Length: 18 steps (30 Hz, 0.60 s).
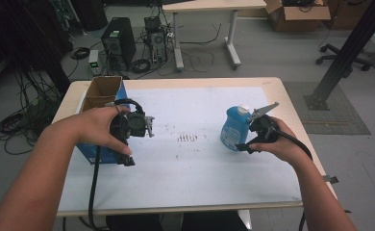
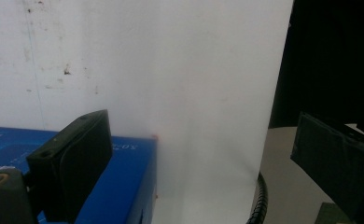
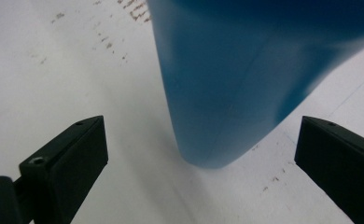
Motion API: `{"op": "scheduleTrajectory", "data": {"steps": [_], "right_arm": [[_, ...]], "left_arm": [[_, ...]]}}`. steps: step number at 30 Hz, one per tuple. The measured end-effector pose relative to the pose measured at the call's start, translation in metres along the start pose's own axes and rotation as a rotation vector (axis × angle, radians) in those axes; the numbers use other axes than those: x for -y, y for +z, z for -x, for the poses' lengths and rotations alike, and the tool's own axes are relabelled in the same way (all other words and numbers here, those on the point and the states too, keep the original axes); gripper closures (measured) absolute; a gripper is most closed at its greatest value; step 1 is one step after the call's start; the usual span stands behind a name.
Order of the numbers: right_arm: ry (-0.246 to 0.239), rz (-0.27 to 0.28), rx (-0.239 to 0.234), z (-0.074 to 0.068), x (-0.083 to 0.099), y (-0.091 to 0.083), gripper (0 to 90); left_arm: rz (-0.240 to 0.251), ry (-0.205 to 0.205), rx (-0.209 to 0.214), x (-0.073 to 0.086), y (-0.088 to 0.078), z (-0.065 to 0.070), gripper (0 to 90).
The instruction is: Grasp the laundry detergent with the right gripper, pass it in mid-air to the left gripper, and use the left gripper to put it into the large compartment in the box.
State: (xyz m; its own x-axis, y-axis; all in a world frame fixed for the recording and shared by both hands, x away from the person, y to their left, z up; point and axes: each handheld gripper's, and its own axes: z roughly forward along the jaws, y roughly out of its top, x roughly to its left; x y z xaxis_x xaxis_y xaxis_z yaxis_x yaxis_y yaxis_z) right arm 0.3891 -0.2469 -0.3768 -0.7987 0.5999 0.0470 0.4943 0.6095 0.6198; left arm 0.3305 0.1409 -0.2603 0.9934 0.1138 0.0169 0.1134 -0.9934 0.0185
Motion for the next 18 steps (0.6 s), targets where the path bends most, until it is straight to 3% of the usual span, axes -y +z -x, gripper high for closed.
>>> {"op": "scheduleTrajectory", "data": {"steps": [6,18], "right_arm": [[0.008,0.012,0.026,0.0,0.002,0.004,2.5],[0.058,0.126,0.051,0.0,0.007,0.013,2.1]], "left_arm": [[-0.002,0.008,0.001,0.0,0.0,0.0,5.8],[0.014,0.008,0.002,0.002,-0.001,0.002,5.8]]}}
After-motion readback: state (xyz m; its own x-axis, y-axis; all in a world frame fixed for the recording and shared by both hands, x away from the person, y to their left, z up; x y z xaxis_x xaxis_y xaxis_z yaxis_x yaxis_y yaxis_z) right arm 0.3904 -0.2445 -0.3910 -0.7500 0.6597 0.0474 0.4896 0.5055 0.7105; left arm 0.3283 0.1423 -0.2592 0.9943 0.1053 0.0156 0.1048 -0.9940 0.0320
